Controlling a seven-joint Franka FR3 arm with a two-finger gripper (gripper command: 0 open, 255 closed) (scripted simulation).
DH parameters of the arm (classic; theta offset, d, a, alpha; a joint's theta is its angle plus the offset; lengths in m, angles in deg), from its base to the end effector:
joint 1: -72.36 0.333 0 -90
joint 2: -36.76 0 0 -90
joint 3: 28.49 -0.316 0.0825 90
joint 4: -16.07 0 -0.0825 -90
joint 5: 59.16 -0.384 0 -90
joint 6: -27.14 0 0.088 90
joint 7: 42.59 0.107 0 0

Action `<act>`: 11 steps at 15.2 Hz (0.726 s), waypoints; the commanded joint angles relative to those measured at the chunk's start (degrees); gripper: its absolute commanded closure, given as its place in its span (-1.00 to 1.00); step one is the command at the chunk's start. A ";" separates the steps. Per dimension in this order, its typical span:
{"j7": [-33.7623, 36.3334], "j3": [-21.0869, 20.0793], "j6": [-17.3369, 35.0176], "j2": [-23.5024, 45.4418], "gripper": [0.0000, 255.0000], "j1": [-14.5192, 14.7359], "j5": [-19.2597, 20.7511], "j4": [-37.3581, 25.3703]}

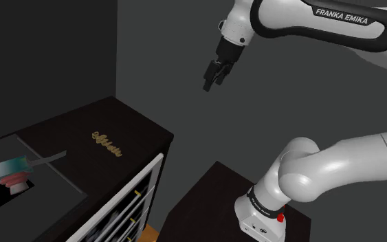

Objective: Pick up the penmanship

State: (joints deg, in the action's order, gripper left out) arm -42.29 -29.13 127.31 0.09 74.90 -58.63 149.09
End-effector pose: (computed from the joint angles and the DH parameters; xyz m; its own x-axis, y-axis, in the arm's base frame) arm 0.3626 0.0201 0.5743 0.9965 0.0500 0.0667 0.0491 -0.9987 0.0155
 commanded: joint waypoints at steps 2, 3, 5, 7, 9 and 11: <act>2.21 -1.79 4.42 3.96 -1.00 0.68 -0.78 0.96; 2.92 -2.37 5.84 5.57 -1.00 0.89 -0.98 0.96; 4.36 -3.52 8.61 8.95 -1.00 1.28 -1.30 0.72; 5.80 -4.64 11.27 12.52 -1.00 1.63 -1.48 0.19; 7.27 -5.71 13.80 16.26 -1.00 1.97 -1.51 -0.65; 8.77 -6.75 16.17 20.14 -1.00 2.28 -1.38 -1.77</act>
State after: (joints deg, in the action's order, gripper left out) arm -34.25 -35.38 142.22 17.73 77.09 -60.13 148.39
